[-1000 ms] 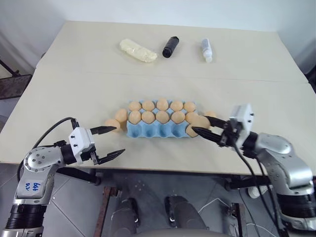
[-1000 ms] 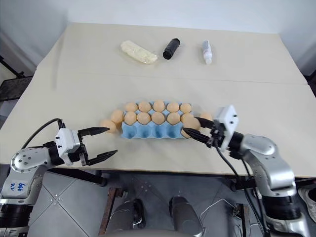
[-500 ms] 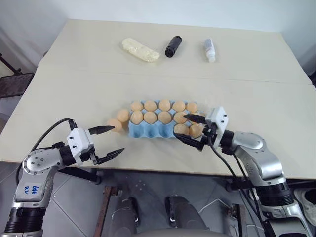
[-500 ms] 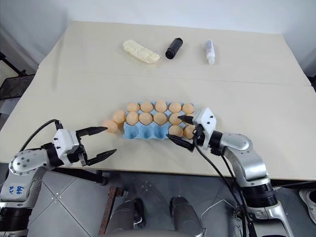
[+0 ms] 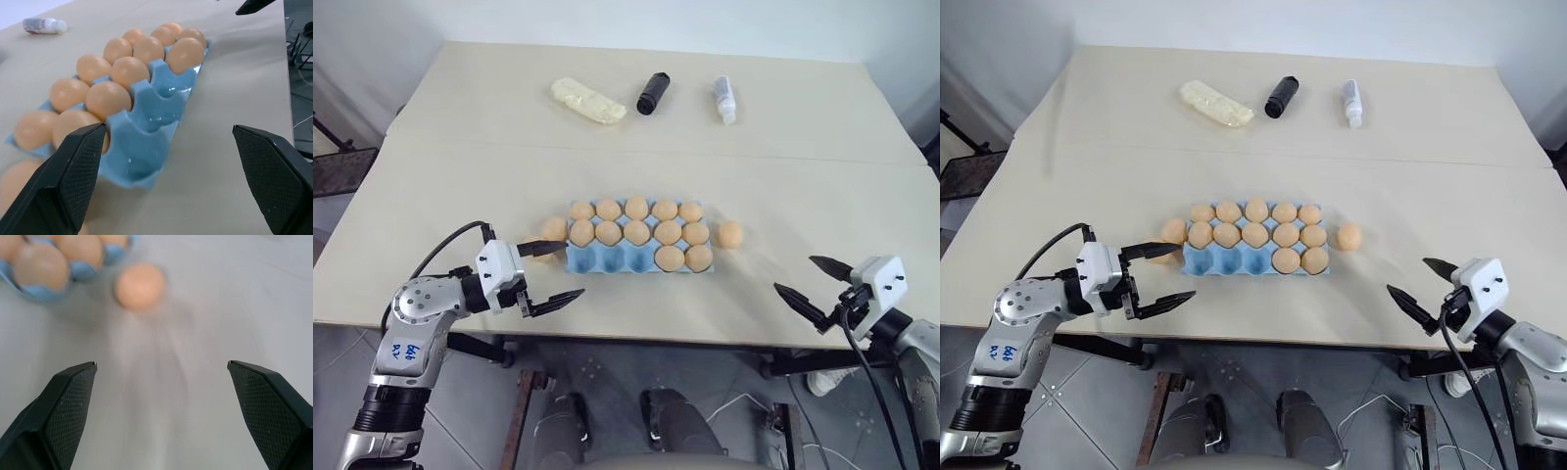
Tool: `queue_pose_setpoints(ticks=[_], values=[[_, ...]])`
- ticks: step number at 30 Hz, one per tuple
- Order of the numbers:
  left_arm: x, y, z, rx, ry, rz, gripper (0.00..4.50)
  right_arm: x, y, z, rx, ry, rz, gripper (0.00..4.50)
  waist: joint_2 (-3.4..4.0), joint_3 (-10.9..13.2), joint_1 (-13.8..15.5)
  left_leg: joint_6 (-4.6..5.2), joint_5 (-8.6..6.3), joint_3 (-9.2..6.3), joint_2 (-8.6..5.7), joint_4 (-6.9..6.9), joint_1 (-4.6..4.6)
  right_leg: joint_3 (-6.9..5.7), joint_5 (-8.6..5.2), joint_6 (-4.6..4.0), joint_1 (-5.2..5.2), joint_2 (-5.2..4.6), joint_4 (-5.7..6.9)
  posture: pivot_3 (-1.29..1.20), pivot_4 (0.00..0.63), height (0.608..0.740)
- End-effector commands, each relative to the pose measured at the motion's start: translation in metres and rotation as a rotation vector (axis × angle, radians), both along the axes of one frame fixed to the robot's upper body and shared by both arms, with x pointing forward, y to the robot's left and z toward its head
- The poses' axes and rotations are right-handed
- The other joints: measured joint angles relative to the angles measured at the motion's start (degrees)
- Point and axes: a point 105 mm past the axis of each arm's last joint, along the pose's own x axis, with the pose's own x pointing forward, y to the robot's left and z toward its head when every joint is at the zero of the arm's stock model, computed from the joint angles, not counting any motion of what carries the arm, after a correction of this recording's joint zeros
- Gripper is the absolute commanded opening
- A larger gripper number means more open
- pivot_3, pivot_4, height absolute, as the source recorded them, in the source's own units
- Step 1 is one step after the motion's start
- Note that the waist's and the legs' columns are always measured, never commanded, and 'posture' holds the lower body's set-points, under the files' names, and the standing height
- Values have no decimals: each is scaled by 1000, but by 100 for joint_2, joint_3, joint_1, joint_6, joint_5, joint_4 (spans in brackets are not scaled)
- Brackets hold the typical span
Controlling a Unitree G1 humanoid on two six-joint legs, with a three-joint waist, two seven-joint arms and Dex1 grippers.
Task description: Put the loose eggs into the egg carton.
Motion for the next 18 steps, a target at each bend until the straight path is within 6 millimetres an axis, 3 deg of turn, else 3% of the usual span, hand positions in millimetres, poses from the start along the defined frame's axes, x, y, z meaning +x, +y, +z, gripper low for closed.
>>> queue_pose_setpoints(ticks=[1, 8, 18], values=[[2, 1, 3, 2, -26, 4, 4367, 14, 7, 12, -19, -70, 21, 4497, 1, 0, -42, -3, 3, 0, 0, 1, 2, 1, 0, 0, 0, 0, 4, 0, 150, 740], [-1, 3, 2, 4, -32, 20, 4367, 62, 44, 21, -36, -84, 170, 4497, 3, 2, -94, -3, 16, -4, -1, 5, 3, -1, 5, 4, -2, -2, 15, 0, 150, 740], [-11, 14, 5, 7, -41, 79, 4367, 100, 64, 9, -89, -26, 312, 4497, 5, 3, -94, -2, 13, -1, -1, 4, -4, -1, 1, 7, -3, -4, 6, 0, 150, 740]])
